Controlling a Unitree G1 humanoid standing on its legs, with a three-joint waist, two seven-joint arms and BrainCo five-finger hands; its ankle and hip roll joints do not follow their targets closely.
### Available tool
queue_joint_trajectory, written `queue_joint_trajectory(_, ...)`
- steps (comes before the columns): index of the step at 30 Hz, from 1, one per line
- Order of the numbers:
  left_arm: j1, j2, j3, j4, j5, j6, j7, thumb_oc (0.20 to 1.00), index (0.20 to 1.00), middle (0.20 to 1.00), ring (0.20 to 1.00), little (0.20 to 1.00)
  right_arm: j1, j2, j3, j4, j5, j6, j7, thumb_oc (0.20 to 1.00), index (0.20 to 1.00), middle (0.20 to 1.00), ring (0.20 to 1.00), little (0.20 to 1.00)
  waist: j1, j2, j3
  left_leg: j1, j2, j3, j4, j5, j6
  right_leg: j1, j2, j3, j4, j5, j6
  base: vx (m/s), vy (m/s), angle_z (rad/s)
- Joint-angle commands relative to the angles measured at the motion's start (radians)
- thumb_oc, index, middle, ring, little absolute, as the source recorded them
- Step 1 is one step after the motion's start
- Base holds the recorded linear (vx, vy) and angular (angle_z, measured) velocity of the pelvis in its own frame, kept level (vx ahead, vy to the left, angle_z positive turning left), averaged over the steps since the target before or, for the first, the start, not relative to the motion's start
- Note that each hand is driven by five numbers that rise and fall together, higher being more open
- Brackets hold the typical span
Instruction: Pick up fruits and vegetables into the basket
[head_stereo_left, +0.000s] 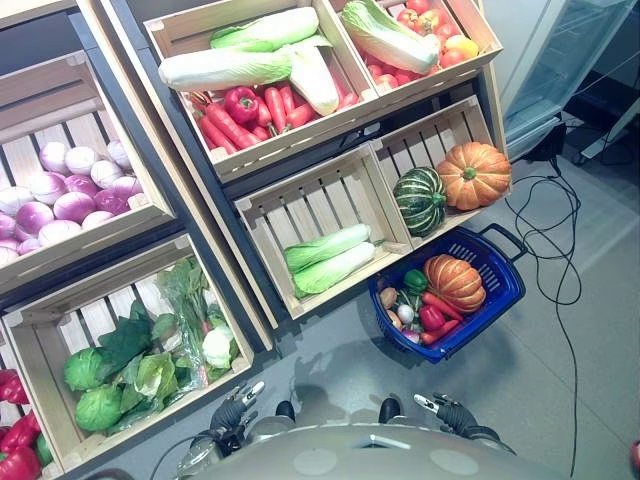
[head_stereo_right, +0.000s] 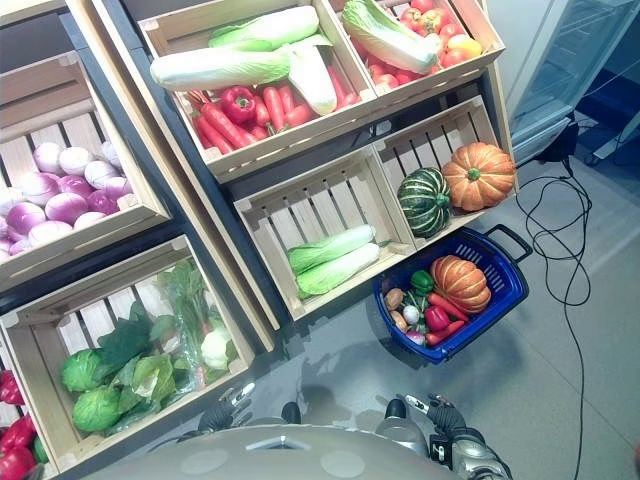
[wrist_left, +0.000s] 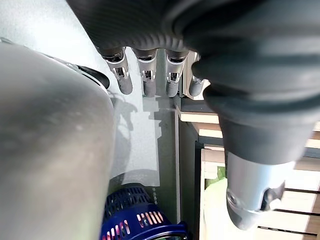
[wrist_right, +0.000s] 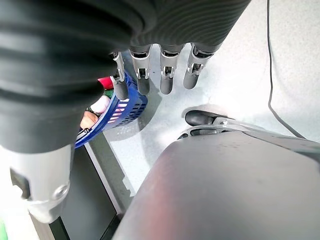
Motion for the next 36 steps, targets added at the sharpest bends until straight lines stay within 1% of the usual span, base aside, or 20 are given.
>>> queue_joint_trajectory(1,-0.074,0.016,-0.013,0.058,0.049,-0.022,0.0,1.0,1.0,1.0,1.0,1.0,-0.067,0.027,0.003,0.039,0.015,-0.019,0.01,1.0,1.0,1.0,1.0,1.0,0.008,-0.04,0.039,-0.018,-0.027,-0.018,0.008,-0.07,0.03,0.029,-0.074,-0.031,0.053,-0.065,0.065,0.0,0.0,0.0)
queue_joint_trajectory(3,-0.076,0.017,-0.013,0.058,0.046,-0.018,-0.004,1.0,1.0,1.0,1.0,1.0,-0.065,0.027,0.005,0.04,0.015,-0.022,0.008,1.0,1.0,1.0,1.0,1.0,0.008,-0.039,0.039,-0.018,-0.027,-0.019,0.007,-0.069,0.03,0.03,-0.074,-0.032,0.052,-0.065,0.065,0.0,0.0,0.0)
queue_joint_trajectory(8,-0.076,0.017,-0.012,0.056,0.04,-0.034,-0.008,1.0,1.0,1.0,1.0,1.0,-0.065,0.025,0.004,0.038,0.017,-0.022,0.006,1.0,1.0,1.0,1.0,1.0,0.009,-0.04,0.038,-0.019,-0.027,-0.02,0.007,-0.07,0.028,0.03,-0.075,-0.034,0.052,-0.066,0.066,0.0,0.0,0.0)
queue_joint_trajectory(11,-0.076,0.016,-0.013,0.055,0.057,-0.057,0.019,1.0,1.0,1.0,1.0,1.0,-0.064,0.028,0.006,0.039,0.017,-0.034,-0.007,1.0,1.0,1.0,1.0,1.0,0.009,-0.04,0.038,-0.018,-0.026,-0.021,0.006,-0.07,0.029,0.03,-0.074,-0.034,0.053,-0.066,0.066,0.0,0.0,0.0)
queue_joint_trajectory(13,-0.077,0.016,-0.014,0.054,0.061,-0.06,0.026,1.0,1.0,1.0,1.0,1.0,-0.063,0.028,0.007,0.039,0.016,-0.037,-0.01,1.0,1.0,1.0,1.0,1.0,0.009,-0.04,0.038,-0.018,-0.026,-0.021,0.005,-0.07,0.029,0.03,-0.074,-0.034,0.052,-0.066,0.066,0.0,0.0,0.0)
queue_joint_trajectory(15,-0.078,0.017,-0.016,0.055,0.094,-0.098,0.061,1.0,1.0,1.0,1.0,1.0,-0.064,0.027,0.007,0.04,0.013,-0.05,-0.021,1.0,1.0,1.0,1.0,1.0,0.008,-0.042,0.039,-0.018,-0.025,-0.02,0.006,-0.07,0.029,0.03,-0.074,-0.032,0.053,-0.067,0.065,0.0,0.0,0.0)
queue_joint_trajectory(17,-0.08,0.018,-0.022,0.052,0.099,-0.115,0.1,1.0,1.0,1.0,1.0,1.0,-0.065,0.024,0.007,0.038,0.028,-0.06,-0.022,1.0,1.0,1.0,1.0,1.0,0.008,-0.042,0.04,-0.019,-0.025,-0.02,0.007,-0.07,0.028,0.028,-0.073,-0.03,0.053,-0.067,0.066,0.0,0.0,0.0)
queue_joint_trajectory(21,-0.076,0.023,-0.011,0.043,0.076,-0.136,0.115,1.0,1.0,1.0,1.0,1.0,-0.066,0.02,0.0,0.011,0.067,-0.105,-0.017,1.0,1.0,1.0,1.0,1.0,0.005,-0.043,0.044,-0.02,-0.023,-0.018,0.007,-0.07,0.028,0.023,-0.072,-0.024,0.056,-0.068,0.066,0.0,0.0,0.0)
queue_joint_trajectory(23,-0.075,0.029,-0.002,0.03,0.055,-0.128,0.076,1.0,1.0,1.0,1.0,1.0,-0.067,0.014,0.001,-0.02,0.067,-0.143,-0.016,1.0,1.0,1.0,1.0,1.0,0.003,-0.045,0.046,-0.021,-0.022,-0.018,0.008,-0.07,0.027,0.02,-0.072,-0.02,0.059,-0.068,0.067,0.0,0.0,0.0)
queue_joint_trajectory(25,-0.074,0.035,-0.003,0.015,0.057,-0.159,0.055,1.0,1.0,1.0,1.0,1.0,-0.068,0.009,0.006,-0.045,0.075,-0.166,-0.021,1.0,1.0,1.0,1.0,1.0,0.002,-0.045,0.048,-0.022,-0.02,-0.017,0.008,-0.069,0.026,0.019,-0.073,-0.018,0.06,-0.068,0.067,0.0,0.0,0.0)
queue_joint_trajectory(26,-0.075,0.044,-0.008,-0.014,0.051,-0.166,0.05,1.0,1.0,1.0,1.0,1.0,-0.069,0.002,0.01,-0.072,0.083,-0.176,-0.024,1.0,1.0,1.0,1.0,1.0,0.001,-0.045,0.048,-0.024,-0.019,-0.016,0.009,-0.069,0.026,0.017,-0.073,-0.016,0.059,-0.068,0.067,0.0,0.0,0.0)
queue_joint_trajectory(28,-0.075,0.062,-0.01,-0.094,0.022,-0.158,0.043,1.0,1.0,1.0,1.0,1.0,-0.067,-0.013,0.018,-0.137,0.104,-0.194,-0.033,1.0,1.0,1.0,1.0,1.0,0.0,-0.043,0.052,-0.026,-0.018,-0.018,0.008,-0.068,0.026,0.011,-0.073,-0.012,0.062,-0.068,0.068,0.0,0.0,0.0)
queue_joint_trajectory(29,-0.071,0.074,-0.005,-0.147,0.012,-0.148,0.047,1.0,1.0,1.0,1.0,1.0,-0.061,-0.024,0.018,-0.188,0.108,-0.191,-0.042,1.0,1.0,1.0,1.0,1.0,-0.001,-0.043,0.054,-0.028,-0.017,-0.019,0.008,-0.068,0.027,0.008,-0.074,-0.01,0.065,-0.07,0.067,0.04,0.007,0.0)
queue_joint_trajectory(31,-0.055,0.099,0.015,-0.269,0.003,-0.149,0.068,1.0,1.0,1.0,1.0,1.0,-0.035,-0.047,0.013,-0.326,0.117,-0.18,-0.066,1.0,1.0,1.0,1.0,1.0,-0.005,-0.041,0.055,-0.031,-0.014,-0.021,0.007,-0.066,0.029,0.0,-0.075,-0.004,0.076,-0.074,0.068,0.06,0.006,0.03)
queue_joint_trajectory(32,-0.052,0.104,0.021,-0.296,0.002,-0.146,0.076,1.0,1.0,1.0,1.0,1.0,-0.028,-0.052,0.011,-0.357,0.115,-0.178,-0.072,1.0,1.0,1.0,1.0,1.0,-0.005,-0.041,0.056,-0.032,-0.014,-0.023,0.007,-0.066,0.029,-0.001,-0.075,-0.003,0.079,-0.075,0.068,0.07,0.007,0.02)
queue_joint_trajectory(33,-0.039,0.117,0.043,-0.364,0.0,-0.139,0.08,1.0,1.0,1.0,1.0,1.0,-0.005,-0.062,0.005,-0.449,0.117,-0.155,-0.087,1.0,1.0,1.0,1.0,1.0,-0.007,-0.041,0.055,-0.034,-0.014,-0.025,0.007,-0.064,0.03,-0.004,-0.076,-0.001,0.084,-0.077,0.068,0.08,0.013,0.01)
queue_joint_trajectory(34,-0.024,0.13,0.055,-0.428,0.007,-0.152,0.088,1.0,1.0,1.0,1.0,1.0,0.018,-0.07,-0.001,-0.534,0.114,-0.141,-0.102,1.0,1.0,1.0,1.0,1.0,-0.01,-0.041,0.055,-0.036,-0.013,-0.027,0.008,-0.063,0.031,-0.006,-0.077,0.001,0.092,-0.083,0.067,0.12,0.022,0.01)
queue_joint_trajectory(35,-0.009,0.149,0.06,-0.489,0.024,-0.181,0.111,1.0,1.0,1.0,1.0,1.0,0.045,-0.079,-0.01,-0.61,0.103,-0.148,-0.114,1.0,1.0,1.0,1.0,1.0,-0.015,-0.041,0.055,-0.037,-0.012,-0.028,0.009,-0.062,0.032,-0.009,-0.077,0.005,0.101,-0.088,0.066,0.1,0.017,0.01)
queue_joint_trajectory(36,-0.004,0.153,0.061,-0.508,0.025,-0.182,0.118,1.0,1.0,1.0,1.0,1.0,0.053,-0.081,-0.012,-0.632,0.099,-0.146,-0.118,1.0,1.0,1.0,1.0,1.0,-0.016,-0.041,0.055,-0.038,-0.011,-0.028,0.009,-0.062,0.032,-0.01,-0.077,0.006,0.105,-0.09,0.066,0.09,0.017,0.0)
